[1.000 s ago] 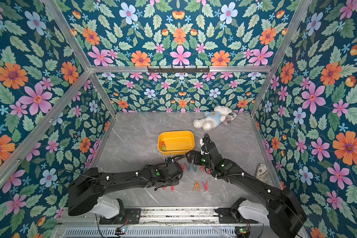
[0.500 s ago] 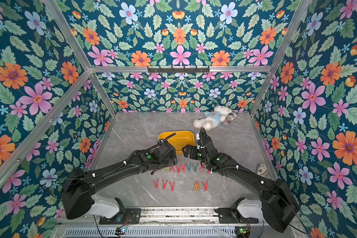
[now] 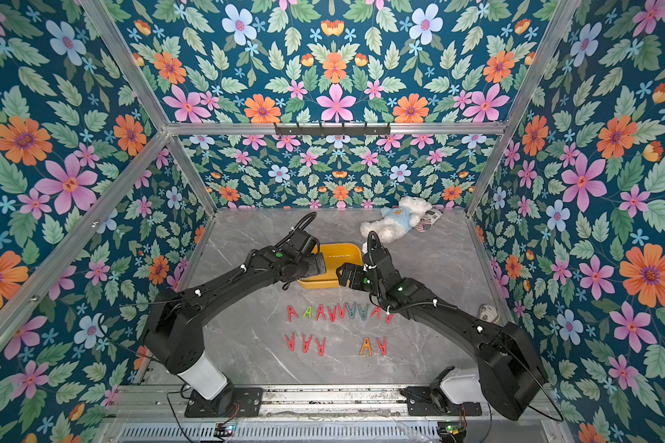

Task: Take the clothespins out of the storage box
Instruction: Pick up the clothespin from the storage box.

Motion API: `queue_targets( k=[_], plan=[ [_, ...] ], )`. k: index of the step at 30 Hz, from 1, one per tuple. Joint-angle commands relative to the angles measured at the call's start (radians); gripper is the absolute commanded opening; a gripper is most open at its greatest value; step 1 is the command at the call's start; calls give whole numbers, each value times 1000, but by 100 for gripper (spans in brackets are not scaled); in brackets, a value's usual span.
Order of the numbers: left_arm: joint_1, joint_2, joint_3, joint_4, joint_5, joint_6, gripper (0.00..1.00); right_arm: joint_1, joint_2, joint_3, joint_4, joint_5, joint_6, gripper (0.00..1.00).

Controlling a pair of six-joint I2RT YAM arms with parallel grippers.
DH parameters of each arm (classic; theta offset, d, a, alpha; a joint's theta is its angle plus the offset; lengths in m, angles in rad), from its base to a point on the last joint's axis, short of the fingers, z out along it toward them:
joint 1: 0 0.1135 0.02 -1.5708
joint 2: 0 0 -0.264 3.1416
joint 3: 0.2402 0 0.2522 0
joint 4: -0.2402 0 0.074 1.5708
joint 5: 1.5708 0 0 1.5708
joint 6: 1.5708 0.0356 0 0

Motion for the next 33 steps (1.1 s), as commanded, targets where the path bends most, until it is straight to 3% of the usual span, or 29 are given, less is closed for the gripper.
queue_targets(
  k=[1, 11, 23, 33],
  plan=[
    [27, 53, 40, 11, 23, 38, 87, -1, 9, 12, 24, 28, -5, 99],
    [89, 246, 147, 17, 76, 48, 54, -28, 29, 27, 6, 41, -10, 99],
    [100, 419, 305, -98, 5, 43, 54, -69, 31, 38, -15, 41, -24, 99],
    [100, 461, 325, -30, 87, 85, 54, -75, 38, 40, -22, 51, -32, 99]
  ],
)
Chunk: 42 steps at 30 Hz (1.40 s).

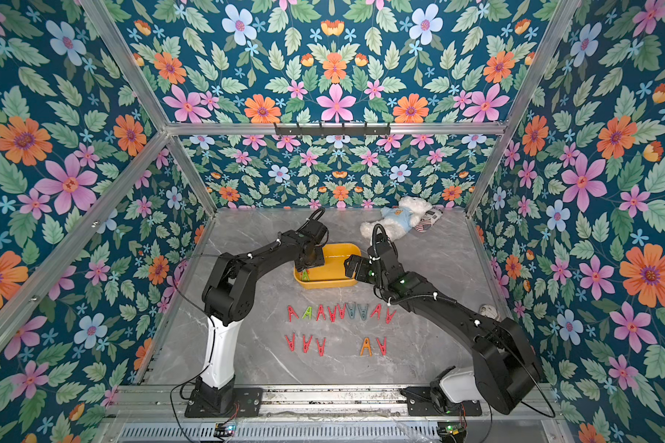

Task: Take the clothespins out of the storage box
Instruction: Pick up the clothespin from the storage box.

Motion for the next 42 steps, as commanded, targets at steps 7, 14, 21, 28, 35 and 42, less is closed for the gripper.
queue_targets(
  k=[7, 14, 21, 28, 35, 42],
  plan=[
    [-1, -60, -41, 45, 70, 33, 51, -5, 23, 16, -3, 1, -11, 99],
    [-13, -162, -143, 44, 36, 13, 51, -4, 46, 25, 14, -26, -15, 99],
    [-11, -166, -149, 2, -38, 14, 50, -4, 60, 33, 24, -47, -14, 99],
    [-4, -83, -94, -6, -19, 27, 48, -4, 49, 24, 20, -43, -7, 99],
    [-5, -45, -42, -5, 8, 47, 43, -5, 31, 7, 14, -26, -4, 99],
    [-7, -21, -25, -19, 5, 49, 38, -4, 36, 7, 14, -25, -7, 99]
  ],
)
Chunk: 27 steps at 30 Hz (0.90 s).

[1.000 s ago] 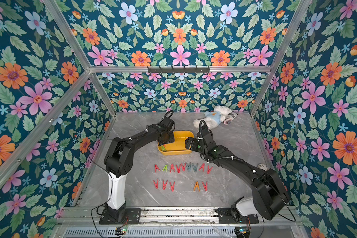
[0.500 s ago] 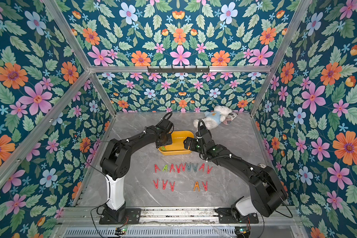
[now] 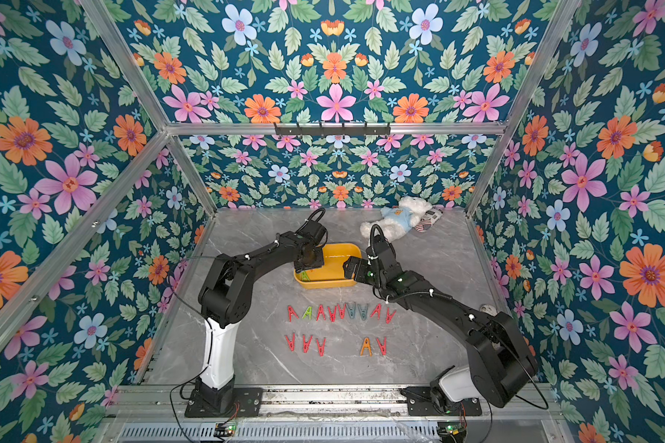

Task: Take the clothespins out of the storage box
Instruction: Pick up the clothespin from the storage box.

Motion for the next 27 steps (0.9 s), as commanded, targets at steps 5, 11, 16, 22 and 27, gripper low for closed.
queue_targets(
  k=[5, 11, 16, 22, 27],
  plan=[
    [-2, -5, 6, -26, 7, 1, 38, 0, 7, 7, 14, 11, -5, 99],
    [-8, -10, 5, -47, -17, -16, 36, 0, 6, 7, 13, 10, -4, 99],
    [-7, -54, -48, -58, -55, -63, 33, 1, -1, -2, 16, 14, -2, 99],
    [-7, -39, -66, -48, -37, -79, 32, 0, 4, -3, 23, 3, 0, 99],
    [-7, -17, -69, -21, -17, -78, 32, 0, 0, -5, 21, 6, 1, 99]
  ],
)
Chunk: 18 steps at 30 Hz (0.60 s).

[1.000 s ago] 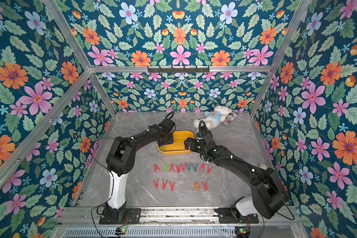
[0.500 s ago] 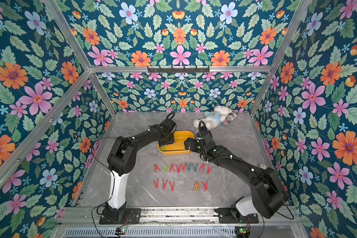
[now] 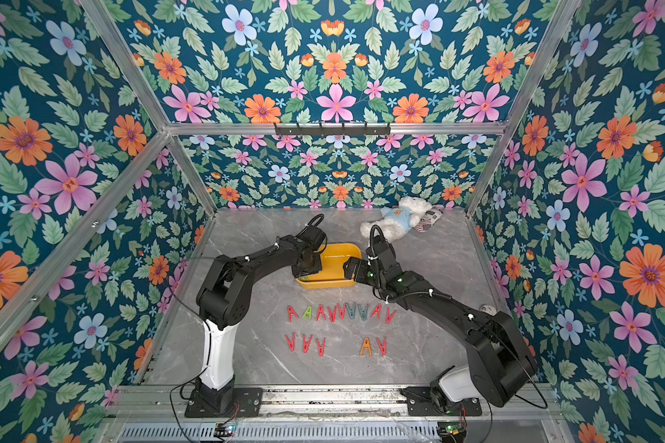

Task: Take the clothespins out of the storage box
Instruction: Pick up the clothespin from the storage box.

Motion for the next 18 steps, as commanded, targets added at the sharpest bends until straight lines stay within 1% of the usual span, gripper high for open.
queue_targets(
  k=[1, 4, 6, 10, 13, 18],
  plan=[
    [0, 9, 3, 5, 4, -14, 32, 1, -6, -3, 19, 6, 1, 99],
    [1, 23, 13, 7, 1, -10, 31, 1, -11, -6, 17, 9, 1, 99],
    [2, 33, 19, 8, -2, -5, 27, 0, -14, -7, 16, 11, 1, 99],
    [2, 44, 29, 12, -18, 14, 18, 1, -16, -10, 14, 12, 1, 99],
    [2, 37, 29, 4, -25, 20, 7, 1, -17, -15, 17, 10, 6, 99],
    [0, 1, 18, -3, -19, 18, 1, 1, -13, -11, 19, 8, 7, 99]
  ],
)
